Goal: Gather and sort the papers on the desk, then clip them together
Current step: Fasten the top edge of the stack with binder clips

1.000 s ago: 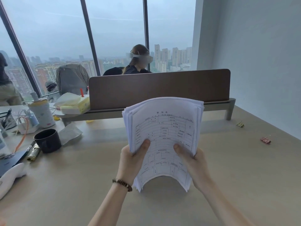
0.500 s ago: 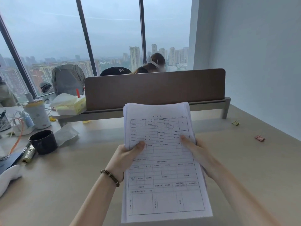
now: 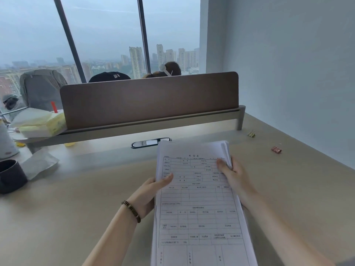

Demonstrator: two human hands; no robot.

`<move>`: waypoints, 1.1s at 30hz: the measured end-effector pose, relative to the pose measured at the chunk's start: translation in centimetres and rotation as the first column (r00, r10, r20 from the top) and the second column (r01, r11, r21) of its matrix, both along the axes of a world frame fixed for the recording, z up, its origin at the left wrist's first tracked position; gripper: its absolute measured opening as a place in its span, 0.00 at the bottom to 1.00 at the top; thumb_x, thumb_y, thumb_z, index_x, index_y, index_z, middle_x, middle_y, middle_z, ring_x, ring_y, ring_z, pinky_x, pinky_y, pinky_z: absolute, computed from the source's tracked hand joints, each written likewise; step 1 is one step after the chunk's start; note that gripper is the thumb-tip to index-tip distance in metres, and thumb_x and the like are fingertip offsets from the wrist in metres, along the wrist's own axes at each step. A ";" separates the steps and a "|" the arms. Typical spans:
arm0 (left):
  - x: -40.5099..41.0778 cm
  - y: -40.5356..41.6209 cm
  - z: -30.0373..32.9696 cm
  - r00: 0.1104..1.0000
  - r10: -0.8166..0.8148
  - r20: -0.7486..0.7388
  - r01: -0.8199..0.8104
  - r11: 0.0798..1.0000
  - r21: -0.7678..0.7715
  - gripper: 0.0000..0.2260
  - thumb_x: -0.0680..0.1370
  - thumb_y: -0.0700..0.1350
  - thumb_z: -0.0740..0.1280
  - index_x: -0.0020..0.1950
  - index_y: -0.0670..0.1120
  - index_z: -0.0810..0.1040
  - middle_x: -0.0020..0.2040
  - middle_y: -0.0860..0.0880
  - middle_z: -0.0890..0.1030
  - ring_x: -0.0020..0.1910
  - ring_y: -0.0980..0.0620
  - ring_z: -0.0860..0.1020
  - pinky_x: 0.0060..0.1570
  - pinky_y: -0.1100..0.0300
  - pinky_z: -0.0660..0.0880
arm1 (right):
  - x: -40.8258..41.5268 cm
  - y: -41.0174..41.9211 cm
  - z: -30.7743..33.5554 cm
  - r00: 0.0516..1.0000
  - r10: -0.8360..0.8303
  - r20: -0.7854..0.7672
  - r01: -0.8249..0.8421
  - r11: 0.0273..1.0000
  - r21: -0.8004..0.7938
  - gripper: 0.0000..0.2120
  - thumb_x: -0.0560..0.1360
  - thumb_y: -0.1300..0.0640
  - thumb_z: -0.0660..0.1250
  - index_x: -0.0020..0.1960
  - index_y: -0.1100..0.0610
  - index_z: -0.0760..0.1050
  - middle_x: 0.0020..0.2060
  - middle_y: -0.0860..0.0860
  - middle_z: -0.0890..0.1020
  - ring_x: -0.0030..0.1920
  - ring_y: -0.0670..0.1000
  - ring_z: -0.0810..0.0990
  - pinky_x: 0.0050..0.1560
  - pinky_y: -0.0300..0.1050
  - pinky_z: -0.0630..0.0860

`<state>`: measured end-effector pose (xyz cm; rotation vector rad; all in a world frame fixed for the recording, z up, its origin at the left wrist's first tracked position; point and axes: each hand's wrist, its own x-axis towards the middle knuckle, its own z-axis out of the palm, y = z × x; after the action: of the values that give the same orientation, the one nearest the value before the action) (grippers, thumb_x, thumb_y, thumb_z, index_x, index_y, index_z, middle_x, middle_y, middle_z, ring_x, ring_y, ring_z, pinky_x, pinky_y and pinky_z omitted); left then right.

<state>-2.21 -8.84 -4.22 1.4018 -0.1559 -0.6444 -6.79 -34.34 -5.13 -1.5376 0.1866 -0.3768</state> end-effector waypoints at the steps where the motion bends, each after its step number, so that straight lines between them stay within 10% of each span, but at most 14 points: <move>1: 0.5 -0.6 0.0 1.000 0.015 -0.018 -0.015 1.000 -0.019 0.21 0.75 0.50 0.70 0.65 0.43 0.78 0.59 0.42 0.84 0.59 0.42 0.82 0.61 0.44 0.77 | 0.0 -0.2 -0.2 1.000 -0.002 -0.007 0.002 1.000 0.022 0.06 0.82 0.55 0.64 0.56 0.55 0.78 0.44 0.52 0.88 0.42 0.49 0.87 0.40 0.41 0.81; 16: 9.9 -12.8 -2.3 0.997 0.036 0.075 -0.046 0.990 0.136 0.13 0.76 0.45 0.72 0.55 0.39 0.82 0.49 0.39 0.86 0.42 0.42 0.86 0.41 0.50 0.83 | 4.3 -9.8 -4.0 0.986 -0.032 -0.162 0.037 0.999 0.025 0.07 0.82 0.54 0.65 0.55 0.54 0.80 0.44 0.48 0.89 0.47 0.49 0.88 0.41 0.37 0.81; 20: 12.2 -15.9 -3.0 0.992 0.070 0.108 -0.085 0.986 0.142 0.06 0.77 0.43 0.71 0.47 0.40 0.82 0.44 0.40 0.87 0.36 0.45 0.86 0.37 0.52 0.83 | 6.7 -12.5 -4.3 0.980 -0.049 -0.191 0.053 0.998 0.018 0.20 0.79 0.47 0.69 0.66 0.57 0.77 0.55 0.50 0.86 0.55 0.49 0.86 0.57 0.46 0.82; 25: 13.2 -17.6 -3.7 0.998 0.048 0.037 -0.050 0.997 0.064 0.09 0.77 0.44 0.70 0.51 0.39 0.82 0.47 0.40 0.87 0.42 0.41 0.86 0.42 0.48 0.83 | 6.7 -13.9 -4.5 0.981 -0.078 -0.178 0.088 0.995 0.052 0.10 0.82 0.55 0.64 0.54 0.58 0.82 0.45 0.50 0.89 0.44 0.48 0.88 0.38 0.36 0.81; 33: 12.5 -17.6 -4.8 0.996 0.002 0.088 -0.008 0.997 0.071 0.11 0.76 0.43 0.69 0.52 0.35 0.82 0.47 0.37 0.86 0.41 0.40 0.86 0.36 0.52 0.84 | 6.0 -14.7 -4.2 0.962 -0.065 -0.264 0.037 0.993 -0.108 0.12 0.81 0.46 0.64 0.52 0.52 0.82 0.46 0.47 0.88 0.47 0.46 0.87 0.47 0.42 0.81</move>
<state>10.34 -26.40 -9.05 1.4993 -0.2006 -0.5896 -0.75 -49.06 -9.31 -1.6845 0.4243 -0.2205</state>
